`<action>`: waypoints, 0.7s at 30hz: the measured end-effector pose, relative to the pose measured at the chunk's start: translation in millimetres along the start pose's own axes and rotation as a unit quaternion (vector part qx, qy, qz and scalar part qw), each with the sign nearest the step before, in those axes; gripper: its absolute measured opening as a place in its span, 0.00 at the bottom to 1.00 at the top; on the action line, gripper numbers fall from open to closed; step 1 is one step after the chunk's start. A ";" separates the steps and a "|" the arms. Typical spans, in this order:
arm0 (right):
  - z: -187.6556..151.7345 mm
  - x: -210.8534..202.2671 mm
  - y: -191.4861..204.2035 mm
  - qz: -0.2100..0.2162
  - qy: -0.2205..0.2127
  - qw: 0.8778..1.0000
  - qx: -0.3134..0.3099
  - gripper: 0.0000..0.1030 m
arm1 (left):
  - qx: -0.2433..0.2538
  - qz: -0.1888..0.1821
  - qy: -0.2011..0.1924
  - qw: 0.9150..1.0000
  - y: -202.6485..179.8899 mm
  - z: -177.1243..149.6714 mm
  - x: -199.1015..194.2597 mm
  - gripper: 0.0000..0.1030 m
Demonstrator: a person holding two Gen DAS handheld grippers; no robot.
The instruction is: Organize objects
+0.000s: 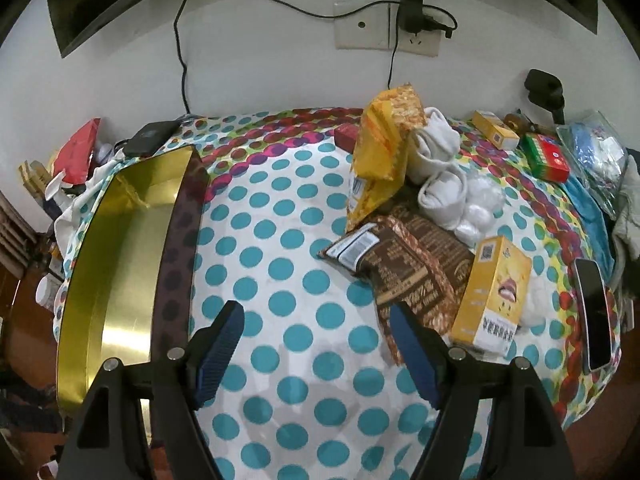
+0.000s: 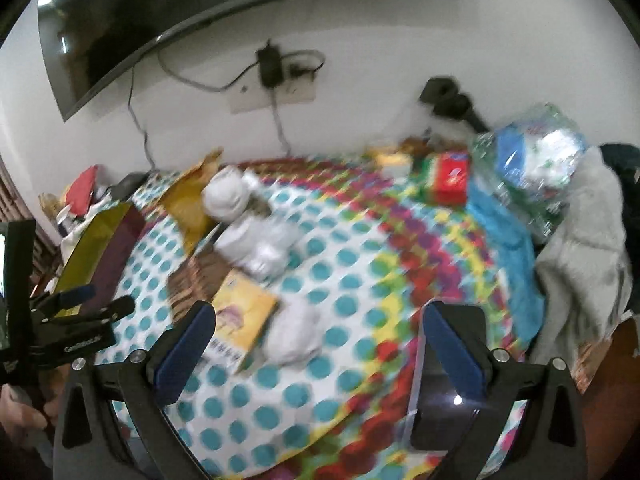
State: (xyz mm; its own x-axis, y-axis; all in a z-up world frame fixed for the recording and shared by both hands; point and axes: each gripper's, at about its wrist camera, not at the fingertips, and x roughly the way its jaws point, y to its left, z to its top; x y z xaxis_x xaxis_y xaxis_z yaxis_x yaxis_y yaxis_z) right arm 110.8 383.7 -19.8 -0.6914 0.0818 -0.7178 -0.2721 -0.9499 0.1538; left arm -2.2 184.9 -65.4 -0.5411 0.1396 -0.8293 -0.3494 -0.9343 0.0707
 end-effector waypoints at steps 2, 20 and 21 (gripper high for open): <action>-5.2 3.4 11.6 0.006 0.018 1.000 0.002 1.00 | 0.000 0.001 0.001 1.000 1.4 -3.9 -4.0 0.75; -20.3 -24.1 67.3 0.012 0.035 0.998 -0.058 1.00 | 0.002 0.026 -0.007 1.000 5.9 -29.7 -41.2 0.75; -20.5 -25.0 68.2 0.006 0.036 0.998 -0.060 1.00 | 0.000 0.026 -0.008 1.000 5.7 -29.6 -43.5 0.75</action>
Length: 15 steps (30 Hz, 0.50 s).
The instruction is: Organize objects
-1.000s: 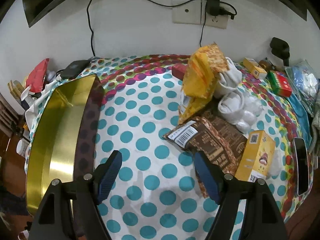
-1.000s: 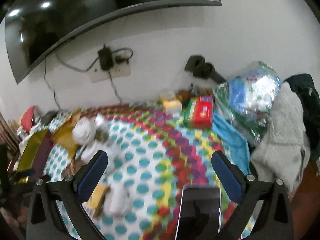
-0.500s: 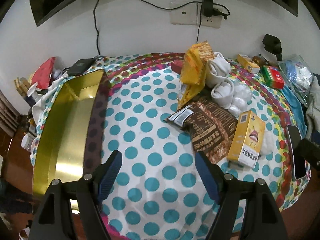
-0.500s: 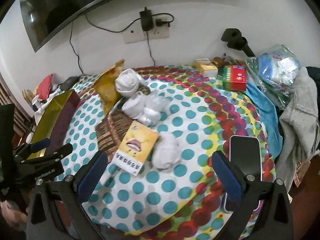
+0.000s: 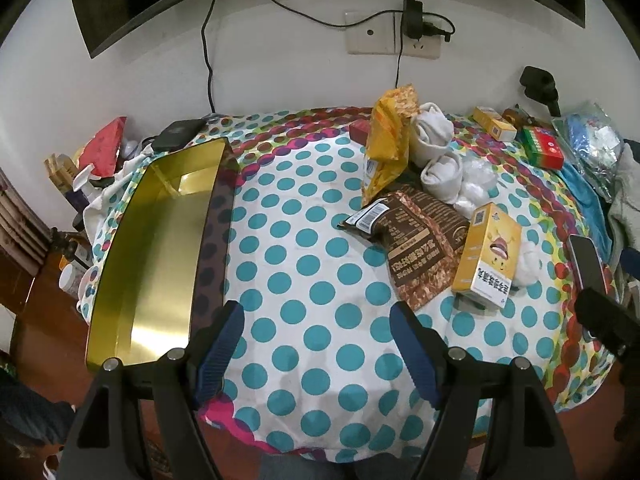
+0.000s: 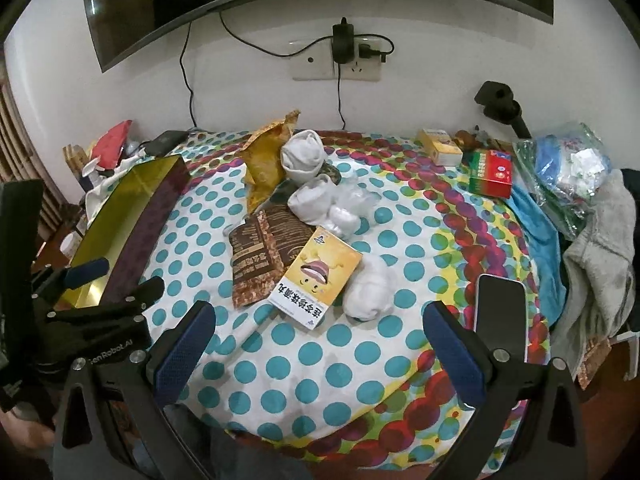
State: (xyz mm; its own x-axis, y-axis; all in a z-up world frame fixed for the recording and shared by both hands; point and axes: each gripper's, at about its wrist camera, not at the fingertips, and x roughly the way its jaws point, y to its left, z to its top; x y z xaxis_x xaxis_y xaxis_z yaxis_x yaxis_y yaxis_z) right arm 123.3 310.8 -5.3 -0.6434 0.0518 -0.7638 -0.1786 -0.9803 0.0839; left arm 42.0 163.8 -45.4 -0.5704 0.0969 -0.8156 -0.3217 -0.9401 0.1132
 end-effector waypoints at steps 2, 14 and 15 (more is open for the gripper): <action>-0.9 -2.2 0.0 -0.007 0.000 1.000 -0.002 1.00 | -0.002 -0.007 -0.002 1.000 -1.1 -0.8 -5.3 0.75; -7.0 10.2 1.0 -0.035 0.031 0.999 -0.003 1.00 | -0.009 -0.033 0.006 0.999 -5.2 -7.2 -19.6 0.75; -7.4 11.5 0.9 -0.034 0.033 0.999 -0.002 1.00 | -0.007 -0.034 0.007 0.999 -5.5 -7.2 -19.0 0.75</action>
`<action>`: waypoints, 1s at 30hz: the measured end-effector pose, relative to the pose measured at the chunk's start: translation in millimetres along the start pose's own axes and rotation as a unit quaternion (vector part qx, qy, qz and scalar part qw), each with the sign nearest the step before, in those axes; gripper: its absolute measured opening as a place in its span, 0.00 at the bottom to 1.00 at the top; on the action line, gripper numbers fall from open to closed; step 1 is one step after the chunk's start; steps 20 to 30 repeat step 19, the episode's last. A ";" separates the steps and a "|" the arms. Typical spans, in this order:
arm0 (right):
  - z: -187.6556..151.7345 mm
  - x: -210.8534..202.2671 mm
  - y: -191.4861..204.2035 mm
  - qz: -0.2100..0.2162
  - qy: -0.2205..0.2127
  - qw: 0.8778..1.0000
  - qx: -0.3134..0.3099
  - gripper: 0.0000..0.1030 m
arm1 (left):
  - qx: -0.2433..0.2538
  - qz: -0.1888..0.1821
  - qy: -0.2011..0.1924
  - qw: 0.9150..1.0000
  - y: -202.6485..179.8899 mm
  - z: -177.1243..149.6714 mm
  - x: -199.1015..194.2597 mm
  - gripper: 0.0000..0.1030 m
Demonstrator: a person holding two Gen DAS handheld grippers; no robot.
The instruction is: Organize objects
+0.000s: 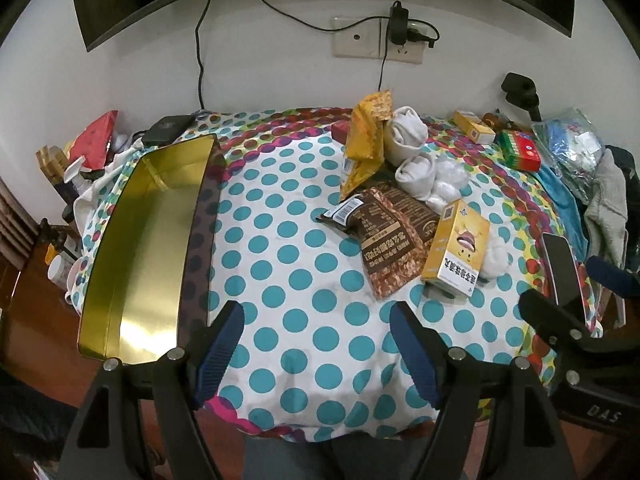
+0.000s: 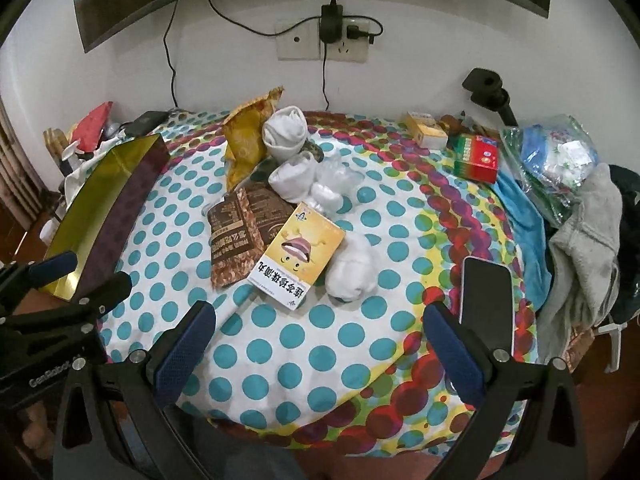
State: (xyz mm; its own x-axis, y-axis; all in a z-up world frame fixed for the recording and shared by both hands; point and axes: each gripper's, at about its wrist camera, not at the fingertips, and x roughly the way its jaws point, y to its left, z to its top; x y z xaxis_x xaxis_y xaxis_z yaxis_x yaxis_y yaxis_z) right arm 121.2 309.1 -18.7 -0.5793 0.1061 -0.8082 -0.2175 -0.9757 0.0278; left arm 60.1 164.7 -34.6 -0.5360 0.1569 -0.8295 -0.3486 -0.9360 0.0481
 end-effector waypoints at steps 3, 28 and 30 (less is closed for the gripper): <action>-0.5 5.5 1.2 -0.003 0.007 1.000 -0.002 1.00 | 0.001 0.000 0.003 1.000 -1.3 -1.3 0.9 0.75; -0.4 14.9 -4.6 -0.009 0.016 1.000 -0.001 1.00 | 0.018 -0.017 -0.001 1.000 -9.6 -1.3 6.2 0.75; -0.4 14.9 -4.6 -0.009 0.016 1.000 -0.001 1.00 | 0.018 -0.017 -0.001 1.000 -9.6 -1.3 6.2 0.75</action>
